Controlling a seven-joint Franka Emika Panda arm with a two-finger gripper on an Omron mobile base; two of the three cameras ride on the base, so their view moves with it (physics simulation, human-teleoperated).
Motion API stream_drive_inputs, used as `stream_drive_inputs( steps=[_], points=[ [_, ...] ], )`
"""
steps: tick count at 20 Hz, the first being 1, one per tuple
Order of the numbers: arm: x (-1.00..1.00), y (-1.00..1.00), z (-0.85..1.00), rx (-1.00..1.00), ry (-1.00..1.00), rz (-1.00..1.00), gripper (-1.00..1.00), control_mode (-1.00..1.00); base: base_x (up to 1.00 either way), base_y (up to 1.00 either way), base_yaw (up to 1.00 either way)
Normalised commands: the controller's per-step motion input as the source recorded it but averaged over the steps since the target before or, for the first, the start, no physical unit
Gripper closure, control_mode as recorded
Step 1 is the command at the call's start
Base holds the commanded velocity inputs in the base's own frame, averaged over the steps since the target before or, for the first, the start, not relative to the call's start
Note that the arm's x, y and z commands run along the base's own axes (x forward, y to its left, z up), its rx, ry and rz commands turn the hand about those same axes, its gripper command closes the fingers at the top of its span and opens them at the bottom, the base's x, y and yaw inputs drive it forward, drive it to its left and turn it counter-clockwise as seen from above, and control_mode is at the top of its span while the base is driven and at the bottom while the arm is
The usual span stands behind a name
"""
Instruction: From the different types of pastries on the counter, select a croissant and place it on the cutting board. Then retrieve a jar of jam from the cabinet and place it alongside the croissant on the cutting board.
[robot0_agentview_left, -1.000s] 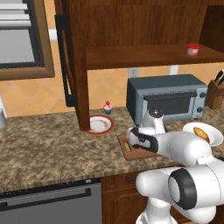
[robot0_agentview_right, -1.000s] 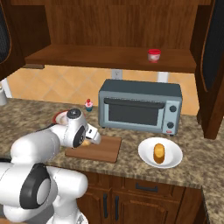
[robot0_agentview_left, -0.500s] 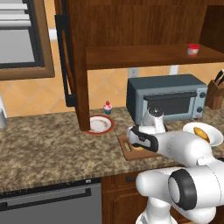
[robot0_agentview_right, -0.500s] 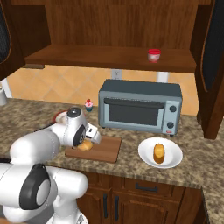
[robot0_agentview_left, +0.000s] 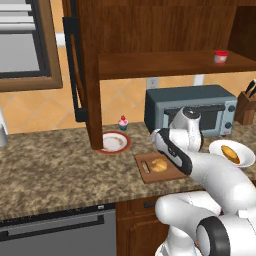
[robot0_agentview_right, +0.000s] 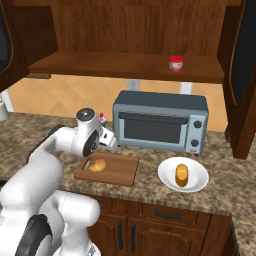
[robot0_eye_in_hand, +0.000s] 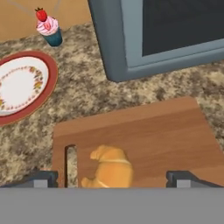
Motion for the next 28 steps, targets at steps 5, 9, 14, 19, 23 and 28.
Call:
stream_drive_inputs(
  steps=[5,9,14,19,23,28],
  points=[
    [-0.35,-0.47,1.00,0.01,-0.05,0.00,-1.00,-1.00,0.00,0.00,0.00],
    [-0.53,-0.58,1.00,0.00,-0.05,0.00,-1.00,-1.00,0.00,0.00,0.00],
    [-0.46,-0.59,0.95,-0.03,-0.01,0.01,-1.00,-1.00,0.00,0.00,0.00],
    [-0.35,-0.69,0.76,-0.16,-0.02,0.01,-1.00,-1.00,0.00,0.00,0.00],
    [-0.30,-0.74,0.73,-0.22,-0.01,0.00,-1.00,-1.00,0.00,0.00,0.00],
    [-0.23,-0.76,0.69,-0.22,0.00,0.00,-1.00,-1.00,0.00,0.00,0.00]
  ],
)
